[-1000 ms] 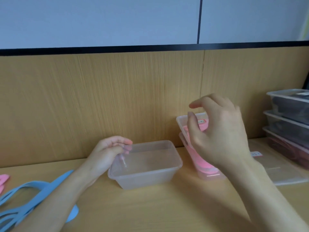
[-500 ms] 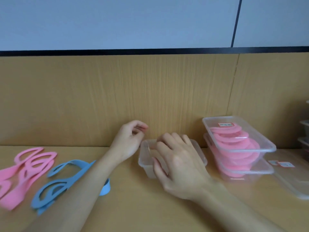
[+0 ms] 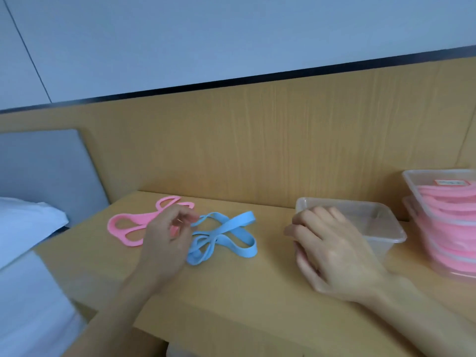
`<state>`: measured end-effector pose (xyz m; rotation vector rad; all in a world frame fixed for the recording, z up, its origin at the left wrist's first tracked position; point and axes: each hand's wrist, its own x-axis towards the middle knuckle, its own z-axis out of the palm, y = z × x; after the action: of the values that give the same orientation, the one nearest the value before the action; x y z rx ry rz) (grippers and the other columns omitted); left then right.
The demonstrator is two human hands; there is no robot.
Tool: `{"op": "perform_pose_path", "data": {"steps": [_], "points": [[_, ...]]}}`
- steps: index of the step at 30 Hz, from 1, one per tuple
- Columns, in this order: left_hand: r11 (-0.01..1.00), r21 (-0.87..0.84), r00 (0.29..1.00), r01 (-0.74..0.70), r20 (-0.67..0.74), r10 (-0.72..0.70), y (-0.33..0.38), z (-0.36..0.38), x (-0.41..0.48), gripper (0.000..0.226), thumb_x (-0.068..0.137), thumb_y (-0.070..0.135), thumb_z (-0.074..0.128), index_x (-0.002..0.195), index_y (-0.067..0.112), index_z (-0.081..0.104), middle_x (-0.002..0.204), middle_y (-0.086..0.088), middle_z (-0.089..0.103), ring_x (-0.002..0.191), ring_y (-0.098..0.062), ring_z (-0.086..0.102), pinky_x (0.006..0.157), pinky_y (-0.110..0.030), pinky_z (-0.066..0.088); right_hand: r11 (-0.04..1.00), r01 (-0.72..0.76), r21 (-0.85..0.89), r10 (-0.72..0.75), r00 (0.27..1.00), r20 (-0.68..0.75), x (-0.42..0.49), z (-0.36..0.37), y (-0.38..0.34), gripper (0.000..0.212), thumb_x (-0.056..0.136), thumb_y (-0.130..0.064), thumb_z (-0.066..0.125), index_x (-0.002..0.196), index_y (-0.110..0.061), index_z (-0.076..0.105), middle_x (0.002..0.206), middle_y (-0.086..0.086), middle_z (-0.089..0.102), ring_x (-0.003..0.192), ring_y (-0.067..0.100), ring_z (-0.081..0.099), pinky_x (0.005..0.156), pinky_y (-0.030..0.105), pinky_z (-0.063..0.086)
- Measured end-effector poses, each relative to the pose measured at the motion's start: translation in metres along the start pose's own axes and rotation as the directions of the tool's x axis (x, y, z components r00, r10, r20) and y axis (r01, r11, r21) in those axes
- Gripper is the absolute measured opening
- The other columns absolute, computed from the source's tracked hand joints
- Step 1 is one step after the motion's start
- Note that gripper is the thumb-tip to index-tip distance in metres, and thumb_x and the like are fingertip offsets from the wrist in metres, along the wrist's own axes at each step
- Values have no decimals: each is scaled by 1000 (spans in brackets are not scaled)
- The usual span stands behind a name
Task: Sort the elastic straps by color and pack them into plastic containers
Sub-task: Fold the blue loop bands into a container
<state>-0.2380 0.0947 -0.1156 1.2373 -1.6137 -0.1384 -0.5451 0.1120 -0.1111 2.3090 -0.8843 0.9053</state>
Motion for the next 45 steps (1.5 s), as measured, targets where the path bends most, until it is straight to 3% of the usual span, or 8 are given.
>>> {"op": "perform_pose_path", "data": {"steps": [6, 8, 14, 23, 28, 31, 38, 45], "points": [[994, 76, 997, 76, -8, -75, -29, -36, -18, 33, 73, -1, 51, 89, 23, 67, 93, 10, 71, 90, -3, 63, 78, -14, 48, 993, 112, 29, -114, 991, 67, 23, 17, -30, 13, 84, -19, 58, 85, -8, 64, 86, 7, 56, 75, 29, 49, 67, 38, 39], [993, 99, 994, 62, 87, -71, -33, -35, -20, 40, 76, -8, 59, 95, 27, 65, 99, 8, 68, 94, -5, 62, 83, -21, 49, 994, 92, 61, -95, 994, 57, 37, 25, -42, 12, 83, -19, 58, 87, -9, 63, 87, 6, 54, 76, 28, 47, 68, 36, 33], [947, 283, 932, -150, 360, 40, -41, -21, -27, 41, 72, 26, 64, 113, 24, 63, 116, 13, 56, 115, -6, 45, 101, -20, 31, 987, 39, 154, -73, 972, 221, 73, 59, -72, 28, 77, -27, 53, 102, -16, 60, 103, 3, 54, 91, 25, 48, 77, 35, 36], [951, 297, 977, -83, 215, 19, -49, -9, -33, 29, 81, 53, 55, 103, 37, 68, 97, 25, 60, 107, 2, 50, 95, -13, 32, 946, -180, 269, 97, 951, 294, 59, 90, -72, 17, 101, -35, 48, 101, -22, 60, 104, -5, 55, 101, 19, 50, 89, 32, 39], [976, 214, 974, -42, 226, -8, -42, -9, -32, 24, 78, 50, 66, 97, 36, 70, 87, 20, 59, 98, -7, 55, 89, -21, 41, 908, -283, 309, 206, 944, 259, 60, 89, -75, 11, 103, -27, 43, 97, -23, 52, 100, -6, 53, 94, 18, 48, 83, 28, 32], [983, 175, 968, -56, 253, 10, -36, -8, -29, 21, 79, 23, 74, 97, 34, 70, 90, 17, 59, 97, -7, 56, 87, -25, 45, 861, -350, 368, 284, 933, 222, 59, 85, -75, 11, 104, -21, 43, 93, -25, 45, 93, -5, 55, 85, 20, 48, 80, 34, 37], [950, -254, 957, 183, 269, -113, -4, -19, 3, 32, 95, 1, 65, 90, 29, 78, 81, 5, 75, 78, -6, 69, 75, -14, 50, 544, -533, 648, 577, 799, 173, 57, 79, -63, 17, 104, -17, 49, 92, -29, 48, 77, -17, 62, 68, 7, 57, 60, 21, 40], [887, -358, 924, 290, 345, -163, 36, -18, 31, 17, 99, 7, 60, 101, 12, 77, 87, -3, 78, 75, -9, 70, 70, -18, 53, 267, -534, 802, 636, 723, 270, 73, 57, -57, 19, 97, -15, 65, 80, -23, 64, 70, -12, 65, 62, 4, 56, 55, 16, 42]]}}
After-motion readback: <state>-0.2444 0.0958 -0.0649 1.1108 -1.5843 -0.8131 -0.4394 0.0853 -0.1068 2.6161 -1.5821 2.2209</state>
